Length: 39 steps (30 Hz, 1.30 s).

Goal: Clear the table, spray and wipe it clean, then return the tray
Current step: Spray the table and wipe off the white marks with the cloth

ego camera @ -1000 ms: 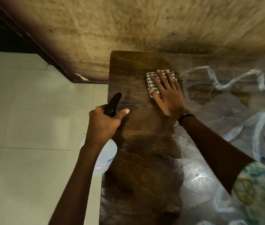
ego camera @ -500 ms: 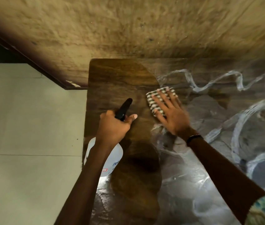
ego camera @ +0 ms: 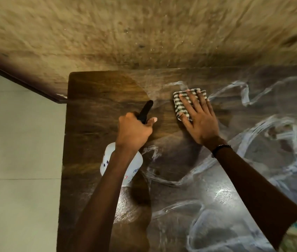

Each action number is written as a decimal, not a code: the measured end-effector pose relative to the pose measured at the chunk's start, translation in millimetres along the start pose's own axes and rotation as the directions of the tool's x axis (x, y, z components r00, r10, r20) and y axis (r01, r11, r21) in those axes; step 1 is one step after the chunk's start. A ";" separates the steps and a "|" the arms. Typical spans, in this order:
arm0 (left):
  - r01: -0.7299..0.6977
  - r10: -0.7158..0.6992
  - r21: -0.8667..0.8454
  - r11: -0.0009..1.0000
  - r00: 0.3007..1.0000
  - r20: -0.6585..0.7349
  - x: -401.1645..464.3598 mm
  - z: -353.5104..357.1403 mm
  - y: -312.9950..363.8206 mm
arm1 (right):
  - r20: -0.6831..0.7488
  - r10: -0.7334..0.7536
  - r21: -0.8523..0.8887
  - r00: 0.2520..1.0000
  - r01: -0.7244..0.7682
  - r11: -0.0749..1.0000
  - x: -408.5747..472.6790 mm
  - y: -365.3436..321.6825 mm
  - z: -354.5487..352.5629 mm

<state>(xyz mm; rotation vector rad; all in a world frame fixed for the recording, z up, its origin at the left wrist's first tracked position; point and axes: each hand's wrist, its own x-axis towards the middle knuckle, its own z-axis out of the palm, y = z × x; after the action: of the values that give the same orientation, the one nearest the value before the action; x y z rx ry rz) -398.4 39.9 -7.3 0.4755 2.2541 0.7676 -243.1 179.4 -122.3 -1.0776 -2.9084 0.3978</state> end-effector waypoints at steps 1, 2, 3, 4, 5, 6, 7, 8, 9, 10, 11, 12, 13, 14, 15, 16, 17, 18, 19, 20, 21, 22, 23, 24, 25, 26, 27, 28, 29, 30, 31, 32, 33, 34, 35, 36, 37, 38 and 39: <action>0.014 -0.014 -0.002 1.000 1.000 0.013 1.8 0.9 2.6 | -0.007 0.007 0.008 1.000 -0.007 1.000 1.6 2.9 -0.4; 0.028 -0.027 0.000 1.000 0.999 0.030 3.5 1.0 4.9 | -0.010 0.012 0.013 1.000 -0.012 1.000 3.6 6.6 -1.7; 0.041 -0.041 0.002 0.999 0.998 0.041 4.0 0.5 7.8 | -0.010 0.014 0.015 1.000 -0.014 1.000 5.5 10.1 -3.2; 0.044 -0.044 0.004 0.999 0.998 0.049 4.5 -0.1 10.4 | -0.012 0.014 0.015 1.000 -0.014 1.000 7.6 14.1 -4.7; 0.037 -0.037 0.003 0.999 0.998 0.048 4.9 -0.9 12.4 | -0.016 0.014 0.013 1.000 -0.013 1.000 10.1 17.7 -5.9; 0.032 -0.032 0.000 0.999 0.999 0.038 8.2 -0.6 11.4 | -0.019 0.017 0.014 1.000 -0.017 1.000 14.8 20.7 -5.8; 0.028 -0.028 0.005 1.000 0.999 0.022 9.8 -0.9 11.5 | -0.023 0.030 0.016 0.999 -0.030 0.999 19.8 22.5 -5.9; 0.026 -0.027 0.011 1.000 1.000 0.006 9.6 -1.2 12.8 | -0.030 0.052 0.021 0.998 -0.052 0.998 24.9 22.3 -5.7; 0.035 -0.034 0.009 0.999 0.999 -0.008 10.4 -1.8 13.2 | -0.034 0.081 0.030 0.996 -0.080 0.996 32.0 19.9 -5.1; 0.043 -0.043 0.002 0.999 0.999 -0.018 12.2 -3.0 12.6 | -0.038 0.112 0.044 0.993 -0.110 0.993 41.4 15.3 -4.5; 0.048 -0.048 -0.002 0.999 0.999 -0.024 13.5 -4.6 11.9 | -0.039 0.141 0.058 0.989 -0.139 0.989 52.0 8.8 -4.3; 0.052 -0.052 -0.013 0.999 0.998 -0.016 14.3 -6.6 10.8 | -0.033 0.168 0.069 0.985 -0.165 0.984 63.8 1.1 -4.2; 0.054 -0.055 -0.025 0.998 0.998 -0.012 14.7 -8.6 9.2 | -0.016 0.188 0.071 0.982 -0.186 0.980 76.0 -8.6 -3.8; 0.057 -0.057 -0.033 0.998 0.998 -0.011 15.2 -10.1 6.6 | 0.008 0.195 0.063 0.981 -0.195 0.979 88.8 -19.2 -2.7; 0.066 -0.066 -0.037 0.997 0.998 -0.012 14.8 -11.6 4.9 | 0.032 0.183 0.046 0.983 -0.184 0.982 100.3 -31.8 -1.4; 0.075 -0.076 -0.043 0.996 0.997 -0.016 14.1 -12.6 3.5 | 0.054 0.150 0.029 0.987 -0.152 0.988 110.8 -45.2 1.0; 0.080 -0.081 -0.052 0.995 0.996 -0.023 13.2 -13.8 2.3 | 0.076 0.094 0.013 0.993 -0.096 0.995 118.9 -59.5 3.5; 0.083 -0.085 -0.061 0.995 0.996 -0.030 11.9 -14.8 1.8 | 0.098 0.017 0.006 0.995 -0.018 1.000 123.7 -73.6 6.7; 0.089 -0.092 -0.067 0.994 0.995 -0.032 10.5 -15.7 1.9 | 0.115 -0.073 0.007 0.991 0.073 0.997 124.8 -86.4 10.3; 0.091 -0.094 -0.075 0.993 0.995 -0.035 9.5 -16.4 1.4 | 0.128 -0.168 0.011 0.977 0.168 0.986 122.5 -96.8 14.6; 0.093 -0.097 -0.084 0.992 0.995 -0.035 8.8 -17.2 1.2 | 0.142 -0.260 0.008 0.955 0.261 0.965 116.8 -103.3 18.3; 0.098 -0.102 -0.094 0.991 0.994 -0.033 8.4 -17.8 0.2 | 0.158 -0.342 -0.002 0.926 0.347 0.938 107.8 -105.2 20.6; 0.102 -0.106 -0.103 0.989 0.994 -0.035 8.0 -18.6 -0.9 | 0.170 -0.411 -0.015 0.896 0.419 0.908 96.6 -102.1 21.8; 0.104 -0.108 -0.106 0.989 0.993 -0.036 8.1 -18.9 -3.0 | 0.172 -0.461 -0.027 0.871 0.472 0.881 84.6 -93.5 21.6; 0.109 -0.113 -0.101 0.989 0.993 -0.034 7.8 -19.4 -4.5 | 0.161 -0.486 -0.029 0.859 0.497 0.867 72.5 -80.6 19.5; 0.112 -0.116 -0.098 0.989 0.993 -0.033 7.5 -20.4 -6.0 | 0.139 -0.487 -0.021 0.862 0.495 0.869 63.0 -63.9 16.4; 0.116 -0.120 -0.094 0.989 0.992 -0.031 7.7 -21.3 -8.0 | 0.113 -0.460 -0.012 0.881 0.464 0.886 55.5 -45.2 11.5; 0.119 -0.122 -0.098 0.988 0.992 -0.024 7.8 -22.4 -10.2 | 0.093 -0.403 -0.008 0.911 0.405 0.914 50.6 -27.2 6.1; 0.115 -0.117 -0.102 0.988 0.993 -0.015 8.3 -23.1 -12.7 | 0.070 -0.324 -0.014 0.944 0.325 0.945 49.6 -11.4 0.7; 0.109 -0.110 -0.103 0.989 0.994 -0.005 8.6 -23.3 -14.4 | 0.048 -0.233 -0.026 0.971 0.235 0.972 53.4 -0.6 -4.2; 0.101 -0.101 -0.098 0.990 0.995 0.002 9.2 -23.0 -16.5 | 0.033 -0.142 -0.037 0.989 0.144 0.989 61.1 3.3 -7.8; 0.094 -0.094 -0.098 0.991 0.996 0.003 9.3 -22.5 -18.2 | 0.022 -0.054 -0.039 0.998 0.055 0.998 72.3 1.0 -10.2; 0.091 -0.091 -0.103 0.990 0.996 0.003 9.0 -21.4 -19.8 | 0.022 0.028 -0.023 0.999 -0.028 0.999 85.3 -7.1 -11.0; 0.093 -0.093 -0.114 0.989 0.996 0.003 7.9 -20.4 -20.8 | 0.033 0.087 0.005 0.996 -0.087 0.996 99.6 -19.4 -10.7; 0.094 -0.095 -0.126 0.988 0.995 0.001 7.0 -19.3 -22.3 | 0.051 0.110 0.027 0.993 -0.111 0.993 113.5 -34.4 -9.5; 0.088 -0.089 -0.131 0.988 0.996 -0.001 6.0 -18.2 -23.6 | 0.073 0.096 0.036 0.993 -0.099 0.994 125.5 -51.1 -7.2; 0.080 -0.081 -0.125 0.989 0.997 -0.003 5.4 -17.4 -25.6 | 0.097 0.050 0.031 0.994 -0.053 0.998 134.3 -69.1 -3.8; 0.076 -0.076 -0.113 0.991 0.997 0.002 4.3 -16.8 -26.6 | 0.117 -0.018 0.020 0.993 0.016 1.000 138.9 -87.3 -0.5; 0.073 -0.073 -0.104 0.992 0.997 0.002 3.6 -16.1 -28.1 | 0.133 -0.099 0.013 0.986 0.098 0.995 139.3 -103.7 4.1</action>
<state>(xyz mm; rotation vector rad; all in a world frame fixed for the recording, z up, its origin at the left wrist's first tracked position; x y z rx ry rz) -415.6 14.3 -17.8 0.3415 2.2073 0.8431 -416.0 192.3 -111.5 -0.9367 -3.0588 0.4937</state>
